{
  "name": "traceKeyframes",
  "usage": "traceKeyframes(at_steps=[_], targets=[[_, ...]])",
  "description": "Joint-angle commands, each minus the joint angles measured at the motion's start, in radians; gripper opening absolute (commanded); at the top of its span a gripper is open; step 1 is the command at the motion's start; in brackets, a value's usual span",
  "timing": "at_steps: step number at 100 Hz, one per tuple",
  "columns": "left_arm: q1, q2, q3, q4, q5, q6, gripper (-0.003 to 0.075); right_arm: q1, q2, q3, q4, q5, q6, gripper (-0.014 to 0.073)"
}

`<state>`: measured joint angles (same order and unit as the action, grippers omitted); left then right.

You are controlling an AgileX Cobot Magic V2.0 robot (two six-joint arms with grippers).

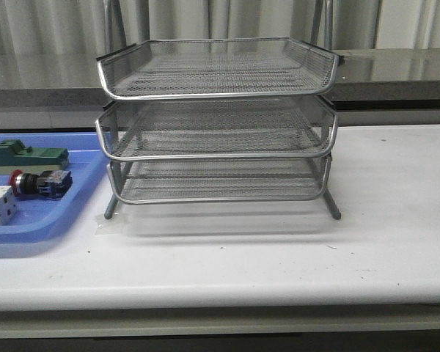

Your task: Place button on rack with both arms

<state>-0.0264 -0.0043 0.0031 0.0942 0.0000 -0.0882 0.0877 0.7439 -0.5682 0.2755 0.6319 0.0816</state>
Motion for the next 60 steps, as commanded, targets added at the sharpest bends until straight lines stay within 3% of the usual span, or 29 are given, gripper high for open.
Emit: traceKeyframes(at_steps=[1,17,27,36,51,60], targets=[[0.002,-0.032,0.034,-0.009,-0.085,-0.011,-0.002,0.0,0.039,-0.035,0.05,-0.07,-0.004,-0.0057],[0.002,-0.032,0.034,-0.009,-0.085,-0.011,-0.002,0.0,0.093,-0.035,0.093,-0.062,-0.004,-0.0053],[0.002,-0.032,0.034,-0.009,-0.085,-0.011,-0.002,0.0,0.104,-0.035,0.109,-0.056,-0.004,0.0003],[0.002,-0.032,0.034,-0.009,-0.085,-0.011,-0.002,0.0,0.104,-0.035,0.12,-0.057,-0.004,0.0139],[0.002,-0.032,0.034,-0.009,-0.085,-0.011,-0.002,0.0,0.104,-0.035,0.15,-0.062,-0.004,0.0487],[0.002,-0.032,0.034,-0.009,-0.085,-0.011,-0.002,0.0,0.104,-0.035,0.19,-0.067,-0.004,0.0577]])
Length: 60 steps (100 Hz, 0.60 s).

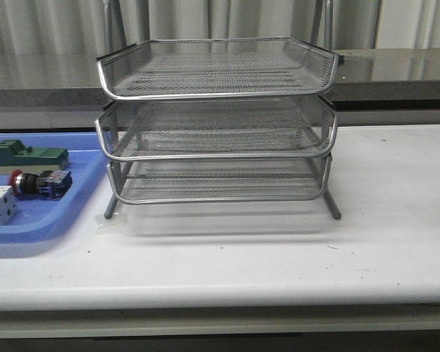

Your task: Place button on rack with both arms

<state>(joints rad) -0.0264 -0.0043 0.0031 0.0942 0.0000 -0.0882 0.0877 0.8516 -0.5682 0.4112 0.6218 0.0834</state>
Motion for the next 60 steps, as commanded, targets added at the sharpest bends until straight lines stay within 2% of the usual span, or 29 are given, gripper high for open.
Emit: traceKeyframes(at_steps=[1,13,32,44,60], targets=[[0.002,-0.032,0.034,-0.009,-0.085,-0.011,-0.002,0.0,-0.003,-0.035,0.059,-0.057,-0.006,0.0577],[0.002,-0.032,0.034,-0.009,-0.085,-0.011,-0.002,0.0,0.016,-0.035,0.16,-0.074,-0.031,0.0541],[0.002,-0.032,0.034,-0.009,-0.085,-0.011,-0.002,0.0,0.09,-0.035,0.346,-0.164,-0.168,0.0481],[0.002,-0.032,0.034,-0.009,-0.085,-0.011,-0.002,0.0,0.166,-0.035,0.492,-0.184,-0.297,0.0476],[0.002,-0.032,0.034,-0.009,-0.085,-0.011,-0.002,0.0,0.283,-0.035,0.764,-0.185,-0.552,0.0476]])
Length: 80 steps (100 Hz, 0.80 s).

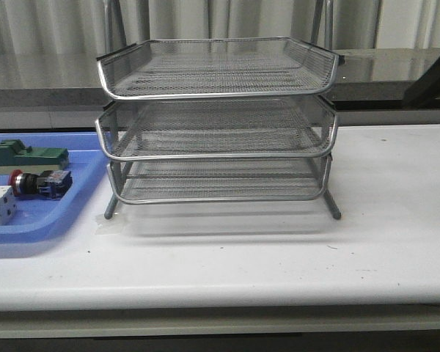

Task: Place button on rack with both arms
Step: 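Reach the right gripper to the middle mesh tray's front edge and grasp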

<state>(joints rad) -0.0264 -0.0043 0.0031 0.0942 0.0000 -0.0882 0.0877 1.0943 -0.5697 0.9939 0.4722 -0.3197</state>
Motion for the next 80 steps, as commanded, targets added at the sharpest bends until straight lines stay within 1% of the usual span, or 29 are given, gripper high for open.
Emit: traceKeyframes(at_steps=[1,9,24,31,36,41,48,80], targets=[[0.002,-0.032,0.034,-0.009,-0.085,-0.011,-0.002,0.0,0.045,-0.034,0.207,-0.035,-0.176,0.0476],[0.002,-0.032,0.034,-0.009,-0.085,-0.011,-0.002,0.0,0.1,-0.034,0.355,-0.023,-0.328,0.0476],[0.002,-0.032,0.034,-0.009,-0.085,-0.011,-0.002,0.0,0.207,-0.045,0.631,0.052,-0.601,0.0476],[0.002,-0.032,0.034,-0.009,-0.085,-0.011,-0.002,0.0,0.252,-0.056,0.724,0.075,-0.7,0.0476],[0.002,-0.032,0.034,-0.009,-0.085,-0.011,-0.002,0.0,0.283,-0.065,0.774,0.098,-0.747,0.0476],[0.002,-0.032,0.034,-0.009,-0.085,-0.011,-0.002,0.0,0.312,-0.075,0.81,0.122,-0.78,0.0476],[0.002,-0.032,0.034,-0.009,-0.085,-0.011,-0.002,0.0,0.353,-0.093,0.833,0.151,-0.792,0.0476],[0.002,-0.032,0.034,-0.009,-0.085,-0.011,-0.002,0.0,0.502,-0.192,0.839,0.235,-0.793,0.0476]])
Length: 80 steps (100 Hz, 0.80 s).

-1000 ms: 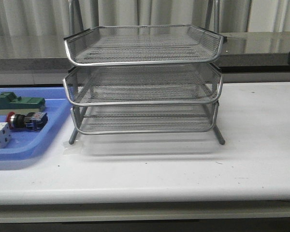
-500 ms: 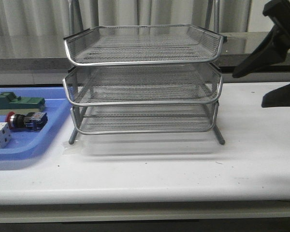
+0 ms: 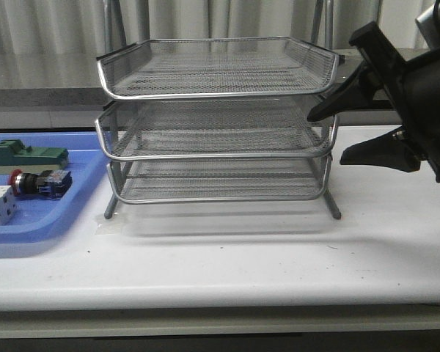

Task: Place button on rack with both arms
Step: 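Reach the right gripper to the middle mesh tray's front edge and grasp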

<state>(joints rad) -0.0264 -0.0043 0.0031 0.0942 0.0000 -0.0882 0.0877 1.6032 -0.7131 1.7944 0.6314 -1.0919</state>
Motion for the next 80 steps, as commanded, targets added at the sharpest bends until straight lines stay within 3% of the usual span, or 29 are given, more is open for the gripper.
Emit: traceKeyframes(at_steps=[1,48,80], targets=[[0.002,-0.032,0.034,-0.009,-0.085,-0.011,-0.002,0.0,-0.005,-0.05,0.039,0.077,-0.021,0.0476],[0.002,-0.032,0.034,-0.009,-0.085,-0.011,-0.002,0.0,0.101,-0.099,0.048,0.172,-0.021,0.046],[0.002,-0.032,0.034,-0.009,-0.085,-0.011,-0.002,0.0,0.124,-0.099,0.047,0.205,-0.021,0.0225]])
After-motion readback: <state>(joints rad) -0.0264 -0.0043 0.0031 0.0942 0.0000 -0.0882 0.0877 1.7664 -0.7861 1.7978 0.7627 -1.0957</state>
